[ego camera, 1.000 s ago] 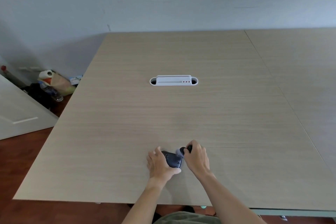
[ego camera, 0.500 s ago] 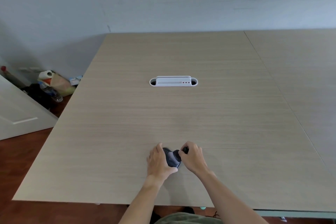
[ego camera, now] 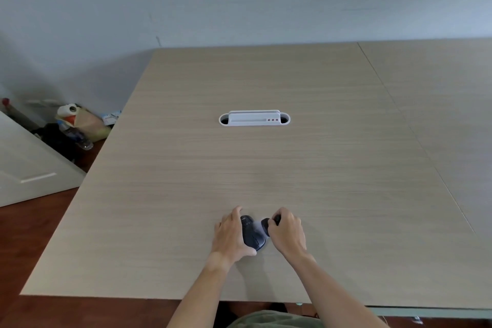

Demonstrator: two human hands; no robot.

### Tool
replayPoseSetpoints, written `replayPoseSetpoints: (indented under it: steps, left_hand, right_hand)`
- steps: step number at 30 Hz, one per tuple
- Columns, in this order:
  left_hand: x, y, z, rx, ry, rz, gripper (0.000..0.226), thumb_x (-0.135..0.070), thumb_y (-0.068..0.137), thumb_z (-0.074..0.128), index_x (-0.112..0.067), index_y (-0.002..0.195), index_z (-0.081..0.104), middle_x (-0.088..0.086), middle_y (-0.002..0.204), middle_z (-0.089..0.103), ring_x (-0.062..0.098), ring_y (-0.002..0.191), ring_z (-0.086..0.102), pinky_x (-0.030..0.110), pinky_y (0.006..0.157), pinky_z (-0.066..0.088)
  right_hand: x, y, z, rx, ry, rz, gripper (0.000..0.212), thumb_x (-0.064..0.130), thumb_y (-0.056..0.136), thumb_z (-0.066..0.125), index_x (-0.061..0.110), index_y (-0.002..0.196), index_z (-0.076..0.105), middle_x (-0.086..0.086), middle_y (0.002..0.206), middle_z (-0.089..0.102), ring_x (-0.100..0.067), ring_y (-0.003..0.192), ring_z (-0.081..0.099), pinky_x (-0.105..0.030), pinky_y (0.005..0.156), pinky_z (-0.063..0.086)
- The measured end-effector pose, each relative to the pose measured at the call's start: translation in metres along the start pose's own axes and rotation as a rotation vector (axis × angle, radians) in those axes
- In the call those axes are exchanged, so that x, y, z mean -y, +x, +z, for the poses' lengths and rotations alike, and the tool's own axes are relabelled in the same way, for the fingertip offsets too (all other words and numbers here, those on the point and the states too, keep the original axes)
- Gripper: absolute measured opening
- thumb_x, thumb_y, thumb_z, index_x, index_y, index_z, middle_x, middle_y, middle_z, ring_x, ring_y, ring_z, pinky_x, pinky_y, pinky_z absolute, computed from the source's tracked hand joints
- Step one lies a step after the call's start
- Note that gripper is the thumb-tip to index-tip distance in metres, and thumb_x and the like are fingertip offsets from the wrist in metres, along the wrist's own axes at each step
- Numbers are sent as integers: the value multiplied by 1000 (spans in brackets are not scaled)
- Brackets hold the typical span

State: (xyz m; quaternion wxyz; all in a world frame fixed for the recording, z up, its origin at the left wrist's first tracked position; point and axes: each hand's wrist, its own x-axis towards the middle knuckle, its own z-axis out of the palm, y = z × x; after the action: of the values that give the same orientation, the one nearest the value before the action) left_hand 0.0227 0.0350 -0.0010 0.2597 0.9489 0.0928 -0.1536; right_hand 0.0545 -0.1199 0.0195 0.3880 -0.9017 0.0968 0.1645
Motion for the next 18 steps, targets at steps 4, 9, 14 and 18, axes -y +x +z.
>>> replayPoseSetpoints:
  steps: [4,9,14,18]
  left_hand:
    - [0,0,-1,9,-8,2,117,-41,46,82,-19,144,23,-6,135,47,18,126,42,30,98,31]
    - [0,1,-2,18,10,13,119,-40,45,82,-19,145,21,-5,135,48,19,125,43,31,100,33]
    - [1,2,-1,24,30,29,119,-38,45,83,-19,145,21,-3,132,51,20,122,45,32,100,34]
    - [1,4,-1,34,38,42,118,-36,46,82,-21,145,20,-2,129,53,21,120,47,32,101,34]
  right_hand:
    - [6,0,0,74,125,-83,6,9,78,58,7,76,62,-1,70,64,-21,67,57,-34,57,46]
    - [8,-1,2,0,-2,3,7,16,84,53,11,85,58,-3,80,64,-26,71,57,-33,53,37]
    - [10,1,-2,-2,129,-51,6,8,77,55,7,76,61,-1,71,65,-23,70,59,-38,58,47]
    - [10,-2,3,84,105,-54,6,12,79,57,11,77,62,0,73,65,-22,70,60,-37,57,47]
